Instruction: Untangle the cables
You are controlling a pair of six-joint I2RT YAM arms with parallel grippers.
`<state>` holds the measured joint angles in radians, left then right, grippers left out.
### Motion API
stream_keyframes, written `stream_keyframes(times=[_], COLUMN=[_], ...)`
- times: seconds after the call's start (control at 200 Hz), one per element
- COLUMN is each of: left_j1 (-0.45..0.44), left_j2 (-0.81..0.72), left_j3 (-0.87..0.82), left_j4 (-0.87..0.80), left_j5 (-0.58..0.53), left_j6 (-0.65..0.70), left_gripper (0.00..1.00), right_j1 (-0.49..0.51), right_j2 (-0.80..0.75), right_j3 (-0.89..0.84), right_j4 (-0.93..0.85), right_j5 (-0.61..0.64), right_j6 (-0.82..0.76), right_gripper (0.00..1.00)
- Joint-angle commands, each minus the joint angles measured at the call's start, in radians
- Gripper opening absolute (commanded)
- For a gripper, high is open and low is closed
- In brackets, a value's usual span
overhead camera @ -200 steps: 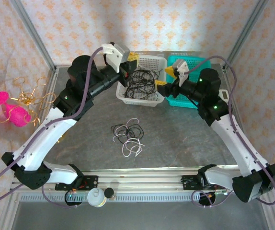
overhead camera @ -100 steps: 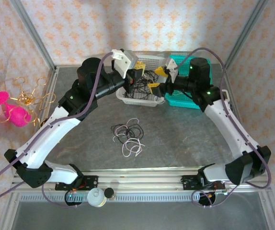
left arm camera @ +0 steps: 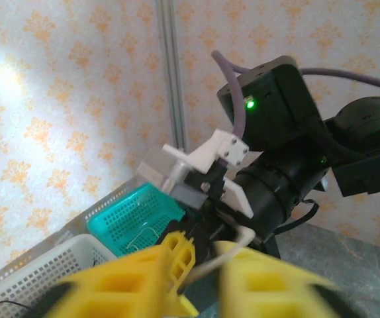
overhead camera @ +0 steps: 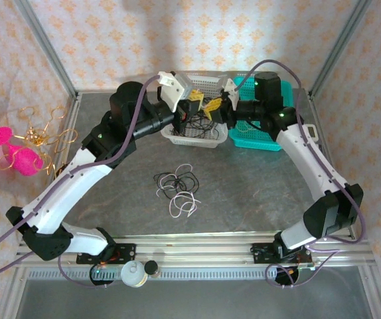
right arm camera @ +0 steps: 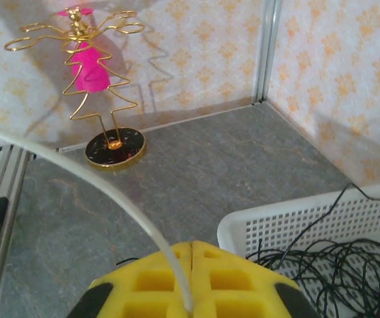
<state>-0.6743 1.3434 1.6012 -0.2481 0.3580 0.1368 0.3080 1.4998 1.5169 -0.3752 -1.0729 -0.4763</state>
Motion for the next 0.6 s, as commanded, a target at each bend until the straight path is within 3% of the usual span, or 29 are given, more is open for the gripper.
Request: stream_keyframes(times=[0.0, 0.23, 0.591], left_j1=[-0.005, -0.005, -0.005], left_j2=[-0.03, -0.234, -0.419], left_j3=[-0.08, -0.424, -0.726], left_j4=[0.105, 0.318, 0.277], left_j5=[-0.04, -0.075, -0.109], left_j6=[-0.084, -0.21, -0.402], left_gripper=[0.74, 0.86, 0.87], right_j1=[-0.027, -0.093, -0.335], right_j2=[-0.028, -0.055, 0.211], right_j3=[-0.018, -0.042, 0.112], right_j4=[0.004, -0.058, -0.09], right_j5=[0.064, 0.483, 0.655], right_j6=[0.201, 0.334, 0.507], right_gripper=[0.0, 0.0, 0.0])
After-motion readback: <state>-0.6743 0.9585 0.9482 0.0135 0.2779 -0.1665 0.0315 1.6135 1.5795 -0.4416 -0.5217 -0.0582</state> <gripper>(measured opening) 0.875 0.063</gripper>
